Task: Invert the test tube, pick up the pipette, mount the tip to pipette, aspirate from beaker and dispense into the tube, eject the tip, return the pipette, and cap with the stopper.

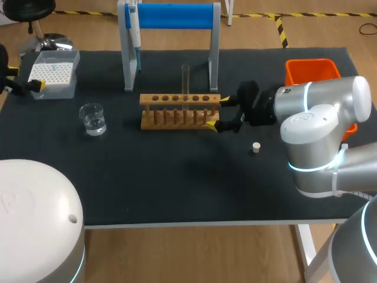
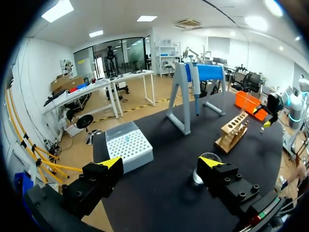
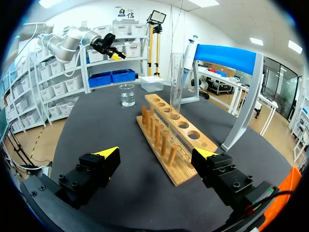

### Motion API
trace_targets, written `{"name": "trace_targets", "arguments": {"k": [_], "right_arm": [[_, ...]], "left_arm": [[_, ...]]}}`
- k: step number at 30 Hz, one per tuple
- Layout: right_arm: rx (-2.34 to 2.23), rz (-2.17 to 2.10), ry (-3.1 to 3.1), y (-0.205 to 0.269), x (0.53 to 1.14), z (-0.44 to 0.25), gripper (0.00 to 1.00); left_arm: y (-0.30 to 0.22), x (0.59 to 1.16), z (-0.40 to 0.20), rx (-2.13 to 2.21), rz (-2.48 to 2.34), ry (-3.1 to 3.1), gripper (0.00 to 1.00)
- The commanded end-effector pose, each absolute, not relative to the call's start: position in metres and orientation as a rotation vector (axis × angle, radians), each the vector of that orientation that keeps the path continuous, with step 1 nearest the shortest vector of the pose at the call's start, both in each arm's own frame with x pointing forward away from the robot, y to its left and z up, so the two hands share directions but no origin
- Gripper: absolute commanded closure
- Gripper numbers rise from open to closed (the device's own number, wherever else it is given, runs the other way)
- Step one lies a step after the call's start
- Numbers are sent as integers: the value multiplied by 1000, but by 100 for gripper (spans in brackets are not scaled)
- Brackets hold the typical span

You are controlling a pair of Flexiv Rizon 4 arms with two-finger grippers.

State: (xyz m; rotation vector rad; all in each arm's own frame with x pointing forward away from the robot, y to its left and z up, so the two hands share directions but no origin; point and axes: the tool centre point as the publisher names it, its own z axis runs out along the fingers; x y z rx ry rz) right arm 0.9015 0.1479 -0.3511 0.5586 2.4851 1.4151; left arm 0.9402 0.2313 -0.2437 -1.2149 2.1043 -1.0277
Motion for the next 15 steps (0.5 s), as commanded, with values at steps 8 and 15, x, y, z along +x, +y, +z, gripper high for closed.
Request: {"name": "trace_targets", "arguments": {"k": [8,15], "right_arm": [[558,1417,2487,147,901,-351,0],[558,1417,2487,147,901,-351,0]], "left_arm": [[231,939,-244,-1216,-1027,2100,0],[227,956,-257,-1236,-993,2103,0]]}}
